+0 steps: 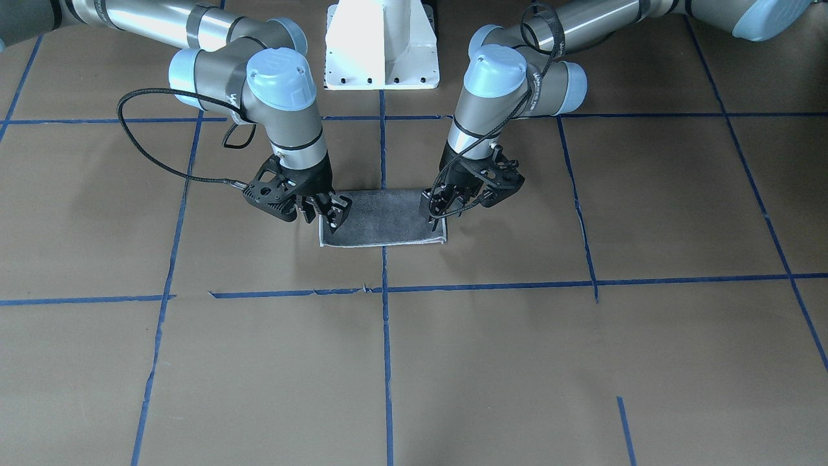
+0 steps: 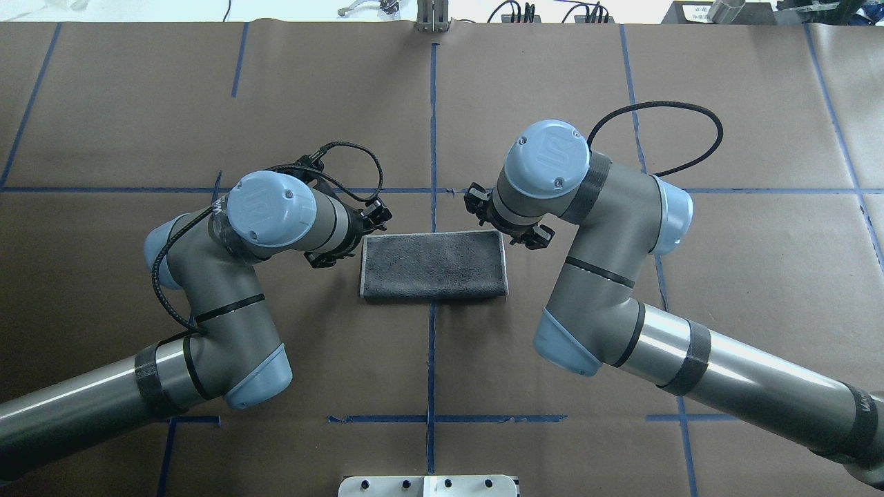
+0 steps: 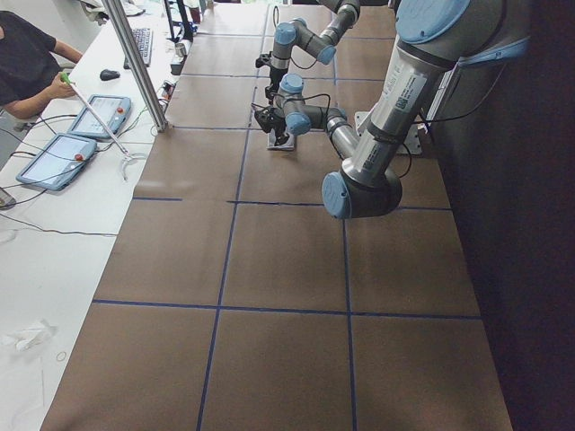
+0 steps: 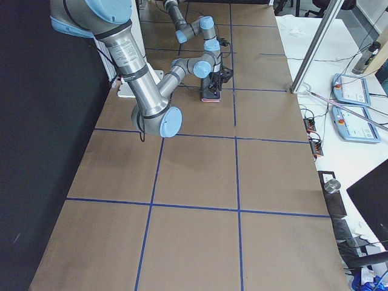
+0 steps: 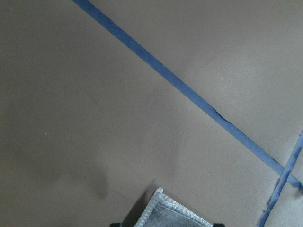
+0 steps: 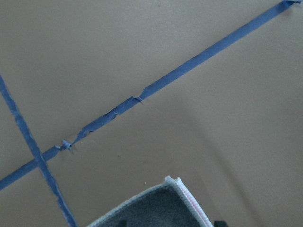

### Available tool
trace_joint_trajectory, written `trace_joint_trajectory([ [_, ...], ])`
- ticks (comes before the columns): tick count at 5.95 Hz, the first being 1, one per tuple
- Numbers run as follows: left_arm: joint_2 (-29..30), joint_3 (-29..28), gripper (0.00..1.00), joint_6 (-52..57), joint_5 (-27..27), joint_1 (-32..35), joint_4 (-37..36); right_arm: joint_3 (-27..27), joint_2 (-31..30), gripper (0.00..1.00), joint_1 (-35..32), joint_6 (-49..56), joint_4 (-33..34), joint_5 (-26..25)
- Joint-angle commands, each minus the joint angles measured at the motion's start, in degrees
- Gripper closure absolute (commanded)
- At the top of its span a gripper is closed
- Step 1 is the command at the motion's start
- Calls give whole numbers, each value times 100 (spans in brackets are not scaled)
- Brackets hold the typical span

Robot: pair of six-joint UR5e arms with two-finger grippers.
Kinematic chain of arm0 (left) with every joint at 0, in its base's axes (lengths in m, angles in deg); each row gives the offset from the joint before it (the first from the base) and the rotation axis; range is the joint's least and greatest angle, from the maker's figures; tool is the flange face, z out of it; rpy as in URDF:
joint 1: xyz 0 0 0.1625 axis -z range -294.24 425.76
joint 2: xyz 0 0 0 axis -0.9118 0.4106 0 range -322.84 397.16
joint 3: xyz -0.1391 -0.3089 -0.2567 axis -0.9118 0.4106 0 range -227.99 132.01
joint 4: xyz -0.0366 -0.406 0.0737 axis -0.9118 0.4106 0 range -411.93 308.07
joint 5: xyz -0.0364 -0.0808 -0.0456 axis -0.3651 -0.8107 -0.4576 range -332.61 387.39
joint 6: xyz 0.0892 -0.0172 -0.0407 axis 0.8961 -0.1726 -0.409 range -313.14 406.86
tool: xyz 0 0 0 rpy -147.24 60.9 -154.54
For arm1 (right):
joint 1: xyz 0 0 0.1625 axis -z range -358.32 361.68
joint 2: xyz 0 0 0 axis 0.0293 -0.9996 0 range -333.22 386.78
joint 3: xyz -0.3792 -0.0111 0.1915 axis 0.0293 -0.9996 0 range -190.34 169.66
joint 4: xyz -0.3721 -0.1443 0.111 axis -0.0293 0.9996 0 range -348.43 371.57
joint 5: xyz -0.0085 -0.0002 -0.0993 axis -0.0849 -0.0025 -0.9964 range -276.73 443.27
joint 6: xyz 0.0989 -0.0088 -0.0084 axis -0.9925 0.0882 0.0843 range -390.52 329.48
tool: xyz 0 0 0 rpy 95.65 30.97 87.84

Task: Fold towel twice with both arms
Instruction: 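Grasp the folded towel's end with the left gripper while right gripper hovers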

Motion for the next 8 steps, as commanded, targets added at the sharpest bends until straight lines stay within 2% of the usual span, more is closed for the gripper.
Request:
trace_joint_trajectory([
  [1, -109, 131, 27, -397, -12, -96, -28, 429, -253, 23, -155, 89, 12, 477],
  [4, -189, 167, 27, -1040, -12, -377, -81, 590, -360, 22, -226, 213, 13, 575],
  [8, -304, 167, 27, -1165, -109, -474, -248, 598, -352, 21, -199, 204, 13, 566],
])
